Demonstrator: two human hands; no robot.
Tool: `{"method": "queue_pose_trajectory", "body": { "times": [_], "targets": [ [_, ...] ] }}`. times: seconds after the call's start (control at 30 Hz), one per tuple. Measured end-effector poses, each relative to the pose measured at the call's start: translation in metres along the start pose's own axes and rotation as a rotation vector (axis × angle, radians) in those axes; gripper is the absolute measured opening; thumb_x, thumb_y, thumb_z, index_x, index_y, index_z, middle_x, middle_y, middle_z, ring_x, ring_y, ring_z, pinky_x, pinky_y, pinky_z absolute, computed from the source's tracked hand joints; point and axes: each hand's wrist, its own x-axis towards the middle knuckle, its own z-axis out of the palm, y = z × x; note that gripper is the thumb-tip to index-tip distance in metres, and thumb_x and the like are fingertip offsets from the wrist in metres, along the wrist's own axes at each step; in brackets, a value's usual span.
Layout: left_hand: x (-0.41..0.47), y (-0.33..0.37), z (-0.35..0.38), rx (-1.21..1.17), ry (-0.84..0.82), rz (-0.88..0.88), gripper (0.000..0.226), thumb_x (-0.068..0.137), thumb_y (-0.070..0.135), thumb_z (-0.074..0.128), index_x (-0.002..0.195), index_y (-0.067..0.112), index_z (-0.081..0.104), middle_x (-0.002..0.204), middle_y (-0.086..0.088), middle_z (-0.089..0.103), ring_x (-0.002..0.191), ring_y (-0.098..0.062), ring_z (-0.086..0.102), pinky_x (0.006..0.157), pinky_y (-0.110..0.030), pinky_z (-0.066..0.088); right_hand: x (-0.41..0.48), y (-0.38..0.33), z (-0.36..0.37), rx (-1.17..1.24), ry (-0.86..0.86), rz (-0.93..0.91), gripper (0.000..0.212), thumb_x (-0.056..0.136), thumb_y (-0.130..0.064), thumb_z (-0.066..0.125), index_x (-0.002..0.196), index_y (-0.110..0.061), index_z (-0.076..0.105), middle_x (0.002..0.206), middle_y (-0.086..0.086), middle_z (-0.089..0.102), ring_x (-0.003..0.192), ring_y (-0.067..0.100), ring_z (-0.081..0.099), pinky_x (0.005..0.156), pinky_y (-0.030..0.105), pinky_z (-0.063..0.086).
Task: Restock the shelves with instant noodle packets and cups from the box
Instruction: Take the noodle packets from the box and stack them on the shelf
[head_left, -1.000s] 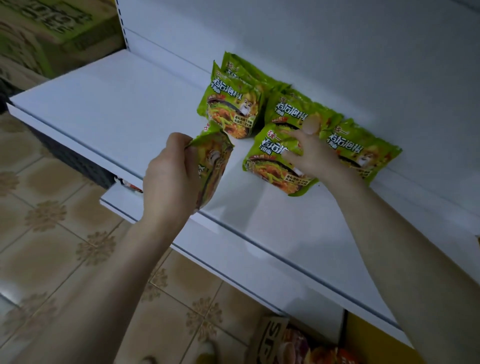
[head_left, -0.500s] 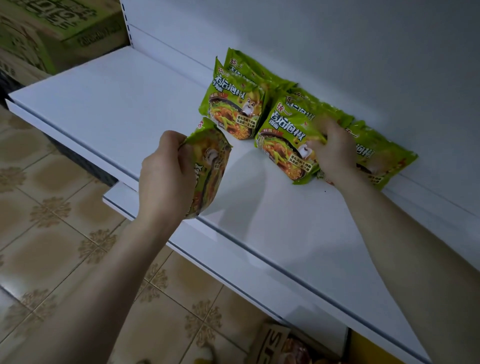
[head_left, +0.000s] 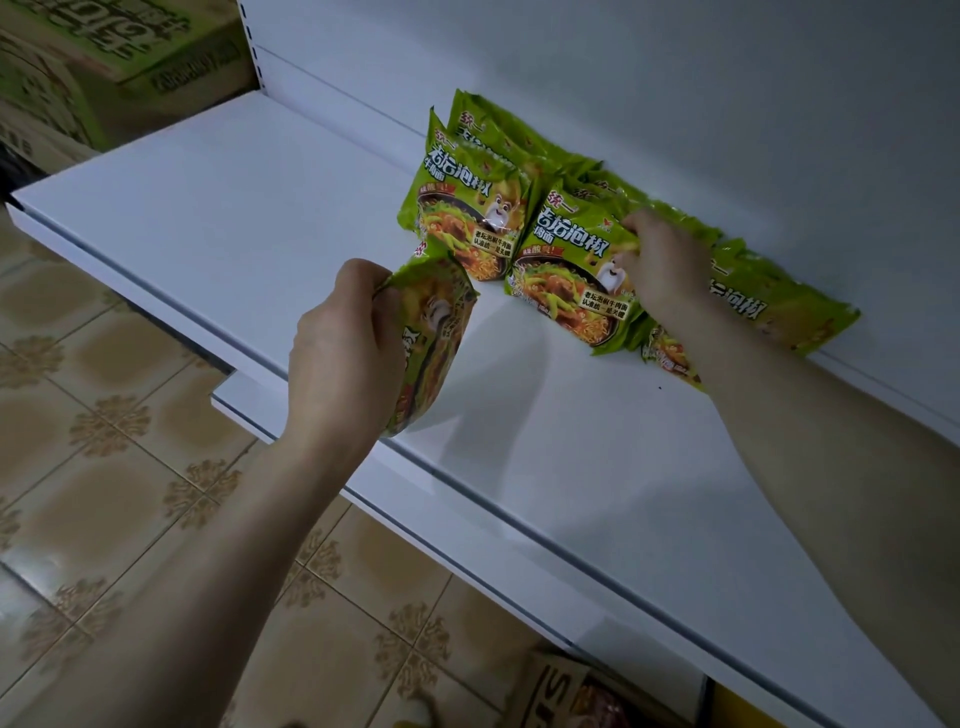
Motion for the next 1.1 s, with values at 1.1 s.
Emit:
{"method": "queue_pose_trajectory", "body": {
  "times": [1.1],
  "targets": [
    [-0.016, 0.002, 0.010, -0.100, -0.150, 0.243, 0.029, 0.095, 0.024, 0.033, 0.112, 0.011, 0.053, 0.089, -0.001, 0.056, 0.081, -0.028, 0.056, 0.069, -0.034, 0.047, -0.083, -0.067, -0.023, 0.882, -0.454, 0.151, 0.035, 0.093, -0.040, 0.048, 0.113, -0.014, 0.063, 0.107, 0.002, 0.061, 0.090, 0.002, 0.053, 0.080, 0.020, 0.041]
  ]
}}
